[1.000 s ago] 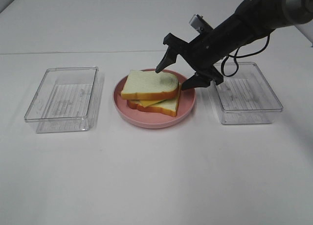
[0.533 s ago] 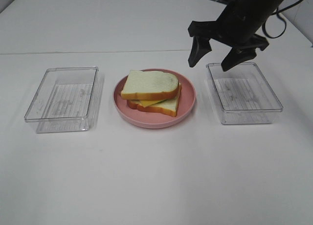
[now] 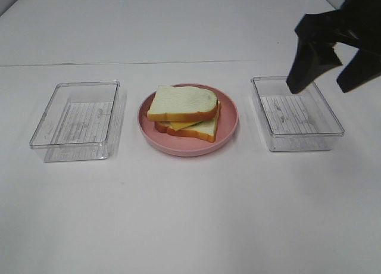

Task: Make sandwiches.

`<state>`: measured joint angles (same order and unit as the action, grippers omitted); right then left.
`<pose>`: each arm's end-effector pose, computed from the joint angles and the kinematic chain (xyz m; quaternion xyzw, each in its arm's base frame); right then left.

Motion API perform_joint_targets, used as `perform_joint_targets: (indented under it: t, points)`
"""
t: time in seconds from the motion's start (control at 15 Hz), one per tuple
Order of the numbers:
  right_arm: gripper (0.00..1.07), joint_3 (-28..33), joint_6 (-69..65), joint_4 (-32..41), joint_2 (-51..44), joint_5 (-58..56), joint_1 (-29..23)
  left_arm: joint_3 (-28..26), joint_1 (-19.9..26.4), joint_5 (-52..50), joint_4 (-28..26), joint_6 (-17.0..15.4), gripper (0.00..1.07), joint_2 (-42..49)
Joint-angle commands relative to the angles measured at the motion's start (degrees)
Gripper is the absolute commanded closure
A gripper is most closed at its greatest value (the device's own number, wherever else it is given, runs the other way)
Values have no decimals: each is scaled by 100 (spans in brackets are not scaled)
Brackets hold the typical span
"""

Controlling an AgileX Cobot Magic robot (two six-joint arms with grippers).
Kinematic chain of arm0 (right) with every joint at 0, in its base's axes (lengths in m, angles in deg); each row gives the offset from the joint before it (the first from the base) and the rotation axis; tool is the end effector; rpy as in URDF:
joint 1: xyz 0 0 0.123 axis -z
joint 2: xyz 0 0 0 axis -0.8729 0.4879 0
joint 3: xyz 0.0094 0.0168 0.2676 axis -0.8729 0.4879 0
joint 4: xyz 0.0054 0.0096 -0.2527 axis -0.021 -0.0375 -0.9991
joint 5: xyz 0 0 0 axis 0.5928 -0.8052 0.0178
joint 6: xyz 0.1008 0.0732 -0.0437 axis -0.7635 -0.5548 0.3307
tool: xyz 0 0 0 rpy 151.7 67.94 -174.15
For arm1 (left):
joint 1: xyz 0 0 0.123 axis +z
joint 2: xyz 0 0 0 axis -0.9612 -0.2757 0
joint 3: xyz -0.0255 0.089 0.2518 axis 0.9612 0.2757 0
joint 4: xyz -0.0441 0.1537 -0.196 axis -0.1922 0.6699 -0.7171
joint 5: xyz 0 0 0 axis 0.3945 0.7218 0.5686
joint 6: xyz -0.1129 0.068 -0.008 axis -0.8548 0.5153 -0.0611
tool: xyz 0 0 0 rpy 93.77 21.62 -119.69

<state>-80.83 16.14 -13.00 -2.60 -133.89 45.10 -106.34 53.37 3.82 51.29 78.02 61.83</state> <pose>0.2873 0.1045 0.2514 -0.1371 0.9708 0.1112 0.1625 0.0438 -0.0237 0.2610 0.1609 0.8334 -0.1187 0.5153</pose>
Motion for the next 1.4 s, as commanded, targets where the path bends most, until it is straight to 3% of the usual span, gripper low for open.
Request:
perform_joint_targets:
  t: [0.07,0.4,0.53,0.6,1.13,1.4]
  points:
    - [30,837,-11,-52,-1026,-46,6,11,-6,-17,-6,0,22,138]
    - [30,2578,17,-80,-3077,-46,6,11,-6,-17,-6,0,22,138]
    - [30,3329,34,-206,-4154,-46,6,11,-6,-17,-6,0,22,138]
    - [30,3890,69,-218,-5139,-46,6,11,-6,-17,-11,11,22,138]
    - [30,4062,321,-172,-7746,23,6,11,-6,-17,-29,17,22,138]
    - [30,4062,321,-172,-7867,23,6,11,-6,-23,-29,17,22,126]
